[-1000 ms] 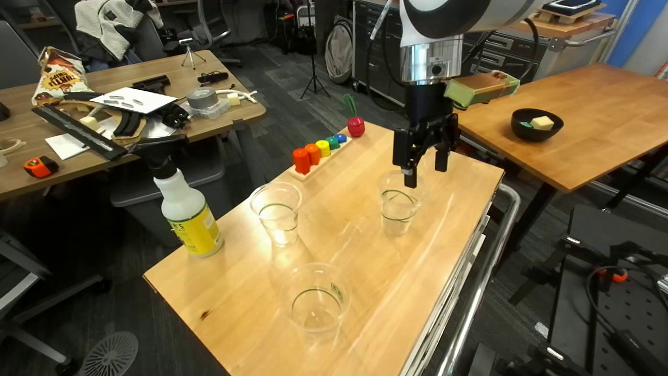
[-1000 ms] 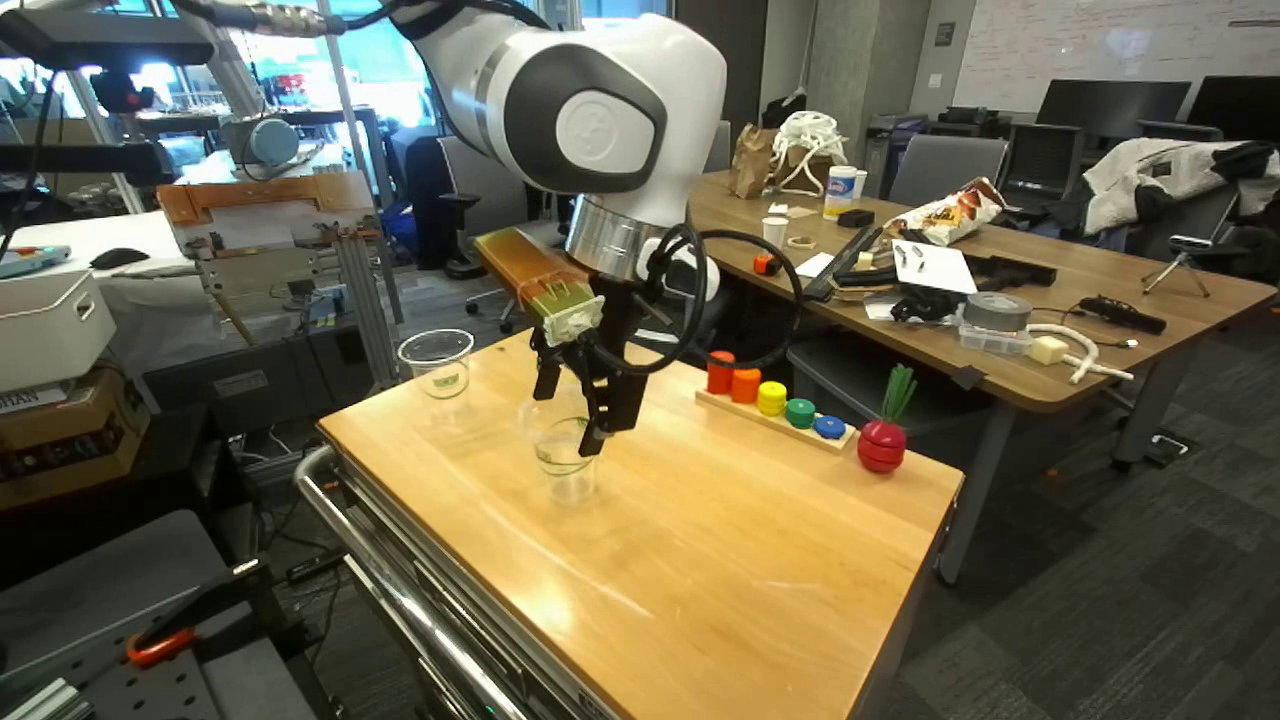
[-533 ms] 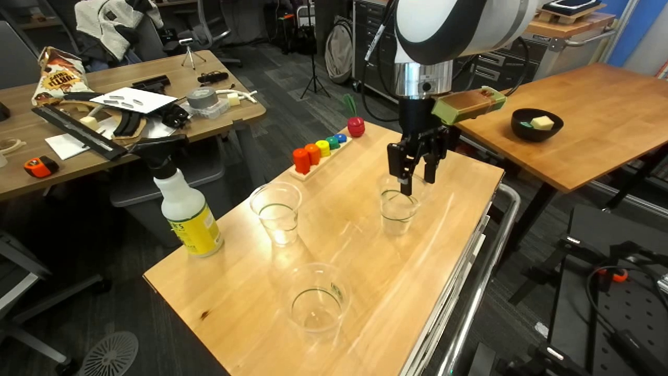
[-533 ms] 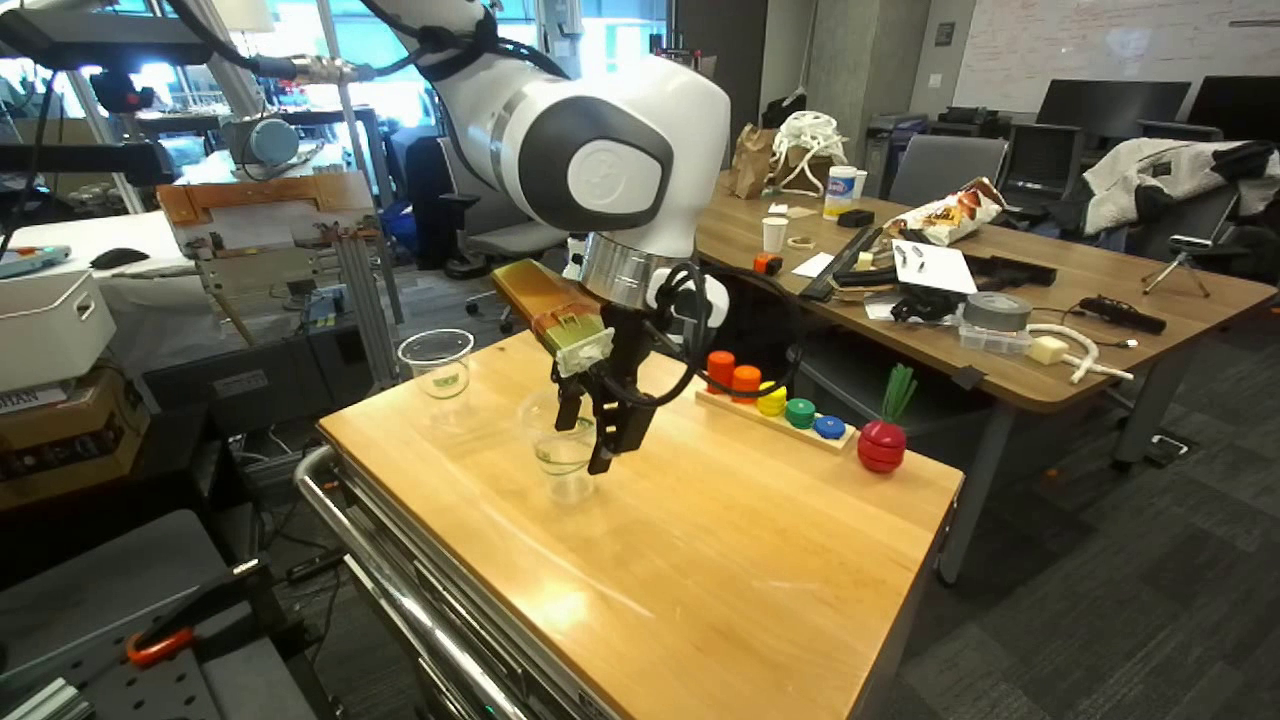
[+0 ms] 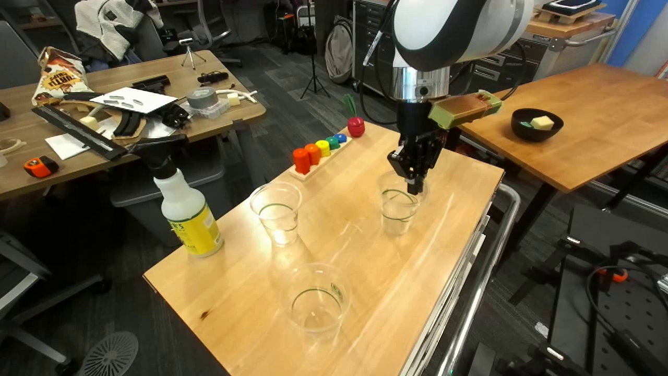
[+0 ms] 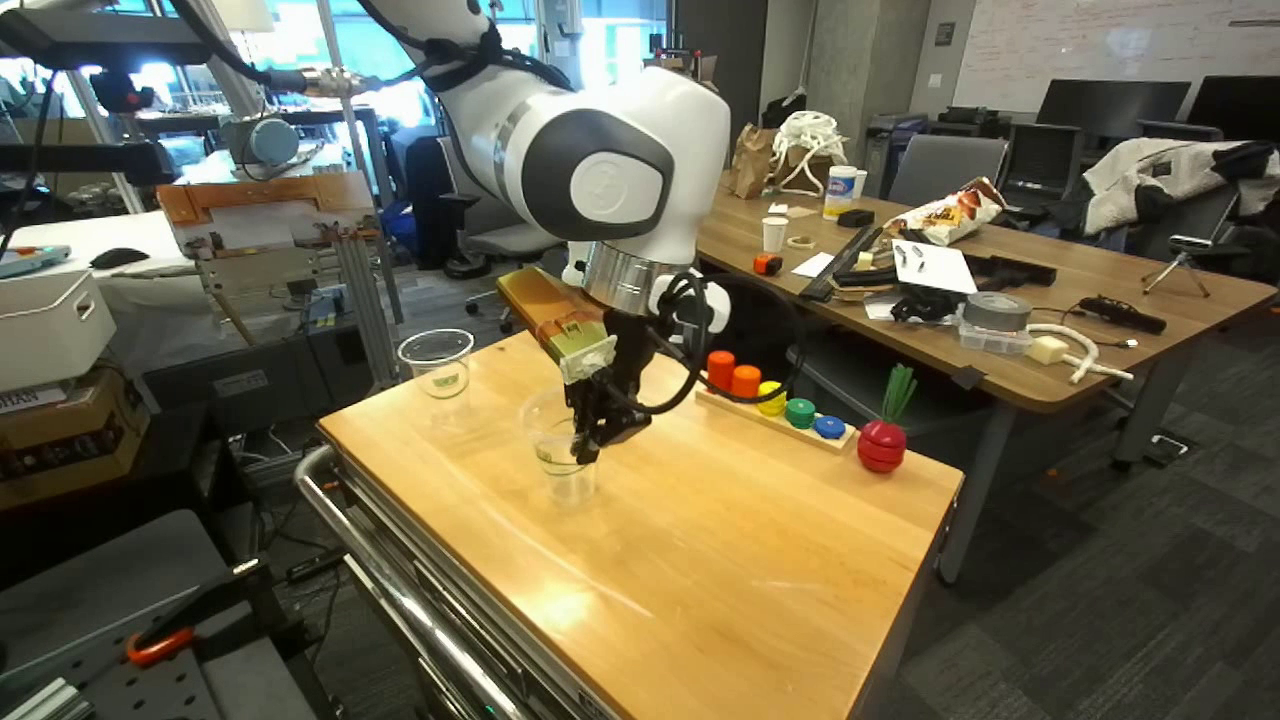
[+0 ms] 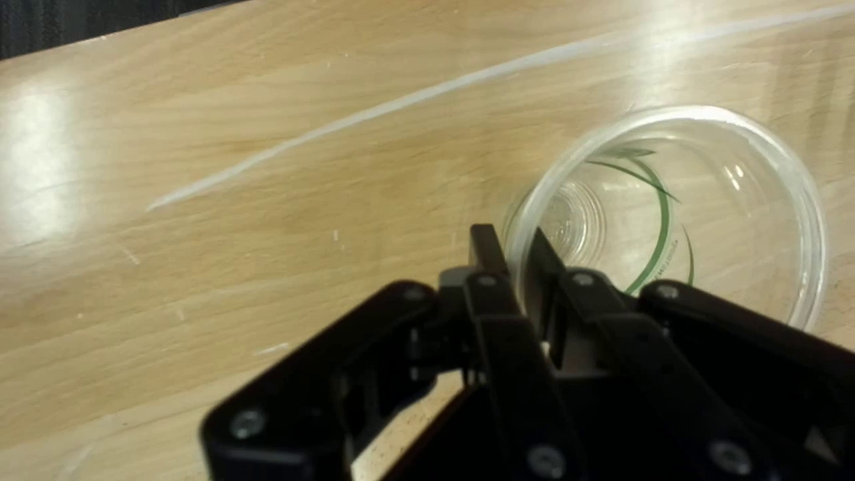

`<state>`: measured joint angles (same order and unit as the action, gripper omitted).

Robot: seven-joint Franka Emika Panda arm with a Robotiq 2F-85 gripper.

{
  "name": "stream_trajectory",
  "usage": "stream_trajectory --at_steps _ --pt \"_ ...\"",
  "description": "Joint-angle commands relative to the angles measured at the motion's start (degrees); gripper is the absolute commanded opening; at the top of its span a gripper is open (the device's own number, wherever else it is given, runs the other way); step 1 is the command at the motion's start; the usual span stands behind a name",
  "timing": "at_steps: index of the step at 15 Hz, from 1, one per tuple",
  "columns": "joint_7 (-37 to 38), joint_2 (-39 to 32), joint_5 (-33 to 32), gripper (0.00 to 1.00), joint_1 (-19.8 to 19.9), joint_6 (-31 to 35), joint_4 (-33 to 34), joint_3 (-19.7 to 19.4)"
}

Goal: Stack the cups

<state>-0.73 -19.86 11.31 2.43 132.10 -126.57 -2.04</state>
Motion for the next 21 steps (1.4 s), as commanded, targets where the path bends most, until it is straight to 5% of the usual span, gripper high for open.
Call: stream_trajectory --at_steps 1,13,21 --pt "0.9 0.1 -0.1 0.00 0.1 0.3 0.0 0.6" --pt "6.1 9.7 2.7 0.02 -2.3 -10.2 1.7 3.2" --pt "8.6 11.3 -1.3 0.02 -8.2 -7.6 12.0 7.5"
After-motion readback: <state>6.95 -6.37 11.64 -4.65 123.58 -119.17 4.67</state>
